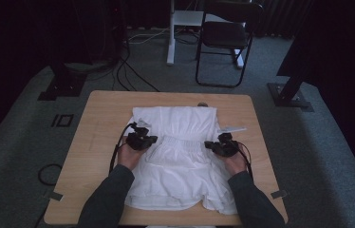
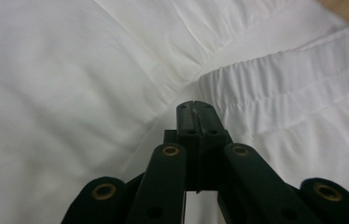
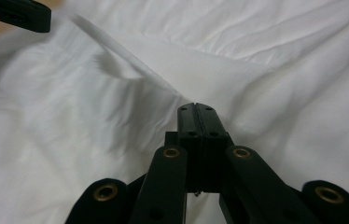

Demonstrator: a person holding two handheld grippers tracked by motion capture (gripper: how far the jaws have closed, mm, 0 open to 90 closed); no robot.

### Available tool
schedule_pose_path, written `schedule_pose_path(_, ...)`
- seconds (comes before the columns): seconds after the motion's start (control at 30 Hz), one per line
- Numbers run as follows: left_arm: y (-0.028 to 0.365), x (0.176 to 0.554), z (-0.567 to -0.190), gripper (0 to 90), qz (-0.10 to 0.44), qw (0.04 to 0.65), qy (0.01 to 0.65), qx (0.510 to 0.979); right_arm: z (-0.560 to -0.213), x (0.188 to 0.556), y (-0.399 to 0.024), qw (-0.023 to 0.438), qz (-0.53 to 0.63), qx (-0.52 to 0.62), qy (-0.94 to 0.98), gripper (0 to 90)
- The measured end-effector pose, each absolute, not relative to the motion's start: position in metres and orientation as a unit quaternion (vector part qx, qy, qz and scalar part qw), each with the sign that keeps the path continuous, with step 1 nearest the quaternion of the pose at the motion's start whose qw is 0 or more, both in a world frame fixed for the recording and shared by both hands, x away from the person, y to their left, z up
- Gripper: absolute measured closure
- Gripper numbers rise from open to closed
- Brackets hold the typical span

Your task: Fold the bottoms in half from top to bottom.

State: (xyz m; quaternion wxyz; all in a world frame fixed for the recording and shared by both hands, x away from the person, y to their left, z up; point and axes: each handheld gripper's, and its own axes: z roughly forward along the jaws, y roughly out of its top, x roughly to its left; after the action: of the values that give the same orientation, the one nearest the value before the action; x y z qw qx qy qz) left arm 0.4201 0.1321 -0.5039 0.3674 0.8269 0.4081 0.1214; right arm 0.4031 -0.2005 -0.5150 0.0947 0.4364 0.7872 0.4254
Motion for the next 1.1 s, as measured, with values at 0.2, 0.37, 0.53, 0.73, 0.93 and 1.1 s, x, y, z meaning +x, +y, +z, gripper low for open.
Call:
schedule_pose_path(0.2,0.119,0.425,-0.533,90.0,0.098,0.346,0.397,0.845,-0.543,0.424,-0.179,0.059,0.396,0.43,0.809,86.9)
schedule_pose_path(0.37,0.125,0.41,-0.538,90.0,0.087,0.365,0.388,0.842,-0.542,0.415,-0.181,0.043,0.423,0.411,0.807,85.4)
schedule_pose_path(0.53,0.132,0.367,-0.541,90.0,0.069,0.41,0.342,0.843,-0.537,0.384,-0.182,0.03,0.454,0.349,0.819,82.1)
schedule_pose_path(0.73,0.139,0.345,-0.532,82.7,0.074,0.431,0.309,0.845,-0.529,0.359,-0.191,0.04,0.479,0.309,0.821,76.3)
schedule_pose_path(0.93,0.123,0.35,-0.534,77.7,0.071,0.409,0.304,0.858,-0.52,0.361,-0.18,0.058,0.487,0.32,0.811,73.8)
schedule_pose_path(1.1,0.118,0.334,-0.549,79.1,0.061,0.375,0.289,0.879,-0.537,0.343,-0.159,0.039,0.429,0.284,0.857,75.5)
